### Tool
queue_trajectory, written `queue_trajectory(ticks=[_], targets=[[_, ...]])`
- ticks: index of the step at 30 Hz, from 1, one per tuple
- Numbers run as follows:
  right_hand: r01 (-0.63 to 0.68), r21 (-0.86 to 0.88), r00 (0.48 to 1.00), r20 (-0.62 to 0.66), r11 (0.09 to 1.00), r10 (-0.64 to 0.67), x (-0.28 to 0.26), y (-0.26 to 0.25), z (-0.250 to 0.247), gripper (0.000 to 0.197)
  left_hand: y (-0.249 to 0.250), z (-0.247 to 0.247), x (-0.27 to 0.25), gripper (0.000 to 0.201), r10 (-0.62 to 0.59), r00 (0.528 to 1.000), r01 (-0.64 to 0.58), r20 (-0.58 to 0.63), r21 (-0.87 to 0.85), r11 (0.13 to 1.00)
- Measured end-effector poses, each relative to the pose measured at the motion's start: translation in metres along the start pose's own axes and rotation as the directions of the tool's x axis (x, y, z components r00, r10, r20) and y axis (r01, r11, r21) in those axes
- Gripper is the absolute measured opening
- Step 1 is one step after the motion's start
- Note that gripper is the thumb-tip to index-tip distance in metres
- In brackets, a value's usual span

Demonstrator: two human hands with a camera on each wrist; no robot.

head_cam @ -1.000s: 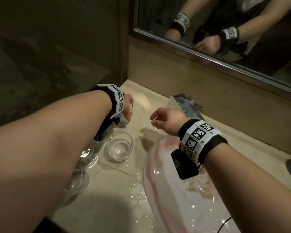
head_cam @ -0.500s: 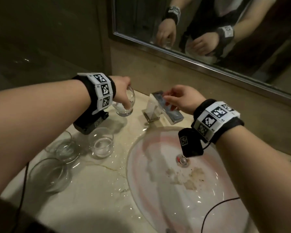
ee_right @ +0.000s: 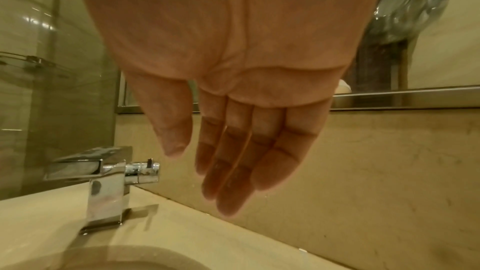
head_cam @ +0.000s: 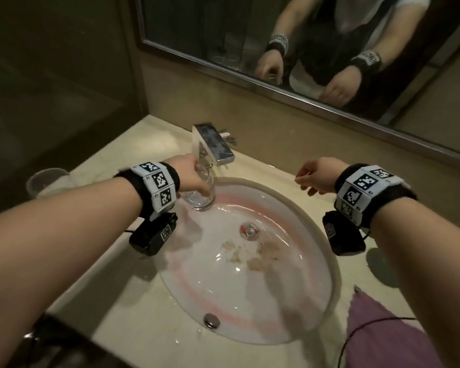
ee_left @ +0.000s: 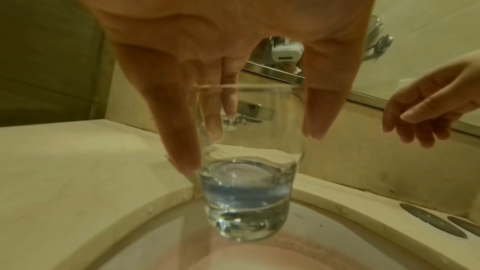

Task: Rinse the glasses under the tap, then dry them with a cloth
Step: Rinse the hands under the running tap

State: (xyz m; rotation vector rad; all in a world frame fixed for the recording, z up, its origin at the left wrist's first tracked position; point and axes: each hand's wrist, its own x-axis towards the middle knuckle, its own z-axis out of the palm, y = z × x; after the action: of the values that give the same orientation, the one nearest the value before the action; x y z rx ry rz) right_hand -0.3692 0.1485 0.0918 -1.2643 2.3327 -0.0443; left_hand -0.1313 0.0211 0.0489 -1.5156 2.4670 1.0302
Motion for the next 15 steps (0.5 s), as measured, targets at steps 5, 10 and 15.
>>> queue_trajectory(ticks=[5,10,15], targets=[[0.067,0.040,0.997,-0.039,0.997,-0.065,0.009,0.003,0.004,0.021,0.014,0.034,0.000,0.082,0.016,0.997,-0.020,-0.076,-0.054,0.998],[0.159,0.062,0.987,-0.018,0.985,-0.159,0.053,-0.037,0.014,0.029,-0.003,0.059,0.016,0.075,-0.075,0.996,0.061,-0.056,-0.211,0.975],[0.192,0.020,0.981,-0.037,0.981,-0.191,0.114,-0.081,0.018,0.055,-0.014,0.067,0.043,0.074,-0.086,0.992,0.068,-0.093,-0.182,0.981]])
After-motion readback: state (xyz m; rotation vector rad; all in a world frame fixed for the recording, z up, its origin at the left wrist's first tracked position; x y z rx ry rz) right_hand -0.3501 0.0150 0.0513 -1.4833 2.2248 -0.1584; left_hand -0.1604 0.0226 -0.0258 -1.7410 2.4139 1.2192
